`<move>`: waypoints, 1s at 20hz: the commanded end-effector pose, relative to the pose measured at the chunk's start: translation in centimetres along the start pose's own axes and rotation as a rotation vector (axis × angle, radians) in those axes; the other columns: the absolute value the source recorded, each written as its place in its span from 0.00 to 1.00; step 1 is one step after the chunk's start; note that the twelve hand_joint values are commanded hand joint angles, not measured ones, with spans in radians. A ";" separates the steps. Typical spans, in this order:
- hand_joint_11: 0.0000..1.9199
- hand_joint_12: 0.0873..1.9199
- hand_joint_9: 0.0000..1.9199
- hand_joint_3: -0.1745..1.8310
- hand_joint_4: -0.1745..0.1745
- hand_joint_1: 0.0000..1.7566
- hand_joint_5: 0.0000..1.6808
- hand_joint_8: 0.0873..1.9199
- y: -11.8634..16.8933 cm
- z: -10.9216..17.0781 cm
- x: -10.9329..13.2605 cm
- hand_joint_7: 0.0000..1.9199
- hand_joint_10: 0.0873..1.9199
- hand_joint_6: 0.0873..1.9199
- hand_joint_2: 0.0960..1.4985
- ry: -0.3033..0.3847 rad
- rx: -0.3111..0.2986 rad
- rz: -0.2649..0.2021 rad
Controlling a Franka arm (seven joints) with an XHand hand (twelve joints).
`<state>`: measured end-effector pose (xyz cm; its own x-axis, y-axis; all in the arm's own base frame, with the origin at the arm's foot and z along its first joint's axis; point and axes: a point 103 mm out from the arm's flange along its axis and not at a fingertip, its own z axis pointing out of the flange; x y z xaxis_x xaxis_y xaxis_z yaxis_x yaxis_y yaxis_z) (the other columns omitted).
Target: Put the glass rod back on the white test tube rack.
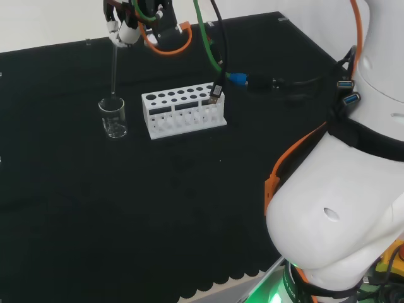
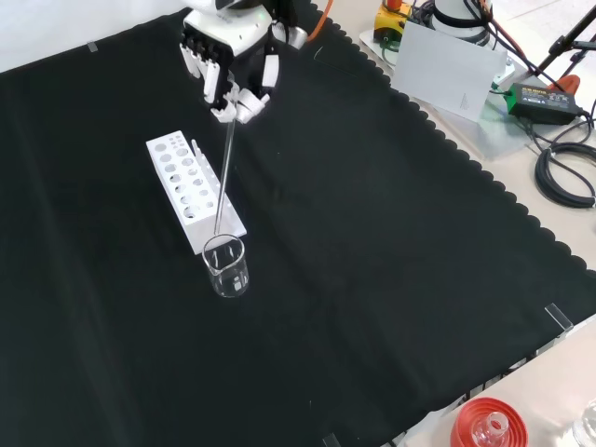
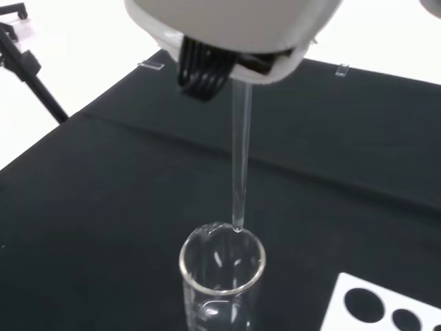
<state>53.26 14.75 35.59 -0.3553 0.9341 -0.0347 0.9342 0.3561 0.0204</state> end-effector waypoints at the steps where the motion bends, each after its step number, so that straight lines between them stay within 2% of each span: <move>1: 0.89 0.34 0.98 0.51 0.00 0.69 0.74 0.29 -0.7 -0.7 -1.9 0.87 0.14 0.39 0.34 -0.002 -0.001 0.034; 10: 0.89 0.34 0.98 0.51 0.00 0.69 0.74 0.29 -2.4 -1.3 -5.9 0.87 0.14 0.39 0.34 -0.007 -0.004 0.093; 20: 0.89 0.34 0.98 0.51 0.00 0.69 0.74 0.29 -4.3 -0.6 -8.9 0.87 0.14 0.39 0.34 -0.015 0.019 0.143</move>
<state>52.53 5.79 36.64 -0.2287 0.9725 -0.0431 0.9732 0.2295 0.0146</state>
